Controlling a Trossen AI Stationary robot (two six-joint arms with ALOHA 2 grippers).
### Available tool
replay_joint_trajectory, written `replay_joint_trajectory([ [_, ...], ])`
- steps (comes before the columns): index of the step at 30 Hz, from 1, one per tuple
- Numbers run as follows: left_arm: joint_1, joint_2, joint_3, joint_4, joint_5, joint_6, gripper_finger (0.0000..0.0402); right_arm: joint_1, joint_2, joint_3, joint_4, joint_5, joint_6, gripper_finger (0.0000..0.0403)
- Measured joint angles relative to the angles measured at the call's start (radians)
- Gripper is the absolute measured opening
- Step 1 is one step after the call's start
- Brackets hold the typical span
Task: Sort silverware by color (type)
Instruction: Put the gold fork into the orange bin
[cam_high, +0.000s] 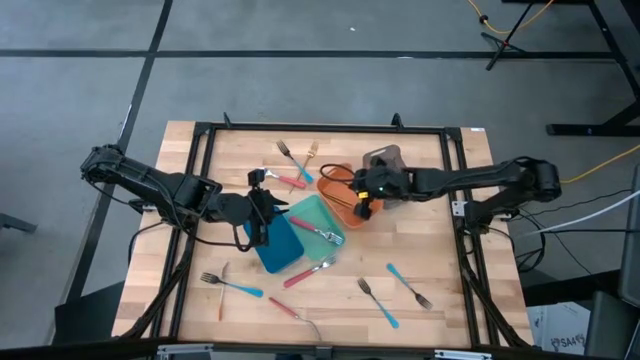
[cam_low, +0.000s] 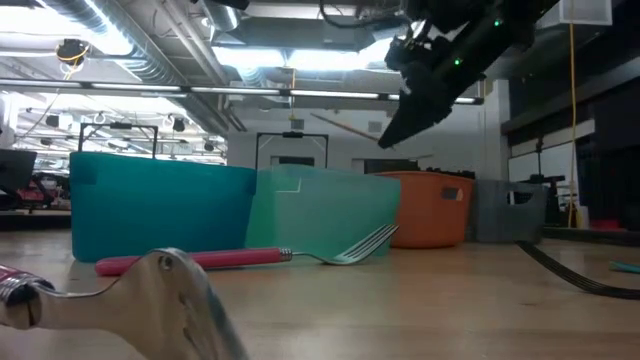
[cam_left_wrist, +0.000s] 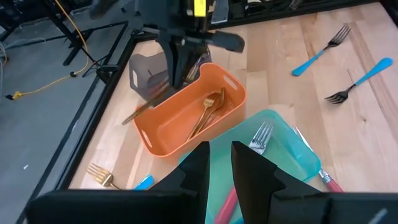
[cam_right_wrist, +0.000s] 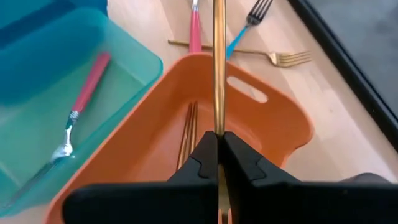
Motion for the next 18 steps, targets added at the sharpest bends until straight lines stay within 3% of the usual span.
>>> replay_joint_trajectory([
  [9, 0.000, 0.000, 0.000, 0.000, 0.000, -0.042, 0.0060, 0.002, 0.069, 0.000, 0.005, 0.005, 0.039, 0.0001],
  [18, 0.000, 0.000, 0.000, -0.001, 0.000, -0.042, 0.0060, 0.002, 0.129, 0.000, -0.030, 0.010, 0.191, 0.0001],
])
